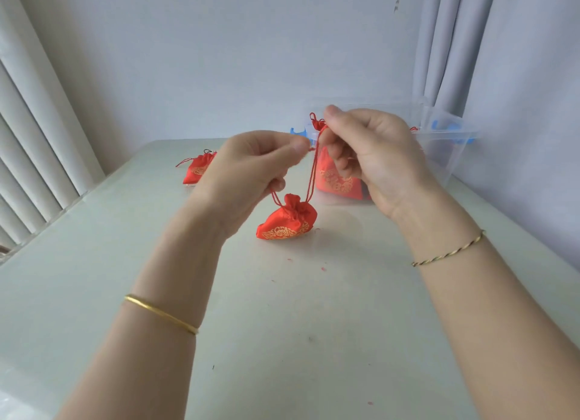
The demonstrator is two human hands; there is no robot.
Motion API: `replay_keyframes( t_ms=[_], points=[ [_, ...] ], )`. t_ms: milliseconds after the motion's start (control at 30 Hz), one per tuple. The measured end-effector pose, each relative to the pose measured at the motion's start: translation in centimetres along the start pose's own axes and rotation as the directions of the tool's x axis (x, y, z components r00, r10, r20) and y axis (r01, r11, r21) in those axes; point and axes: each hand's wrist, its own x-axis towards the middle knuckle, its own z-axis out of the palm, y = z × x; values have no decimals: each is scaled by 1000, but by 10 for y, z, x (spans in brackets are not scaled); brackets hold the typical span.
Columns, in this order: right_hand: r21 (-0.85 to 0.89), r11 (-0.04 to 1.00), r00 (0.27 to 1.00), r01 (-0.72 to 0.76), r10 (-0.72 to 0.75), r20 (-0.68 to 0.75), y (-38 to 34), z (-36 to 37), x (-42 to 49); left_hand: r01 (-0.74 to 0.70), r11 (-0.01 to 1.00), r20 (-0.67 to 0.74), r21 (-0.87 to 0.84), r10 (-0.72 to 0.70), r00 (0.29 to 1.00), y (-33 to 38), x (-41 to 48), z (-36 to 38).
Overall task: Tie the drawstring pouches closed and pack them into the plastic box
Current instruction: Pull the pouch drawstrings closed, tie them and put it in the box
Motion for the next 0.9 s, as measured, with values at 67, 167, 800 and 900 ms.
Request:
replay_keyframes(
  t_ms=[67,167,800,900],
  points=[
    [-41,998,998,49,-48,33,-2,3,-2,-23,988,9,153,22,1000,-1,-1,1],
    [-50,996,996,76,-73,52,0,3,-2,-53,973,-21,227,59,998,-1,-1,5],
    [-416,905,825,-93,304,477,9,-21,-3,-103,993,-84,-52,99,992,-3,1,3],
    [-424,892,895,-154,308,322,16,-24,2,-118,993,12,26,118,993,0,-1,1]
  ],
)
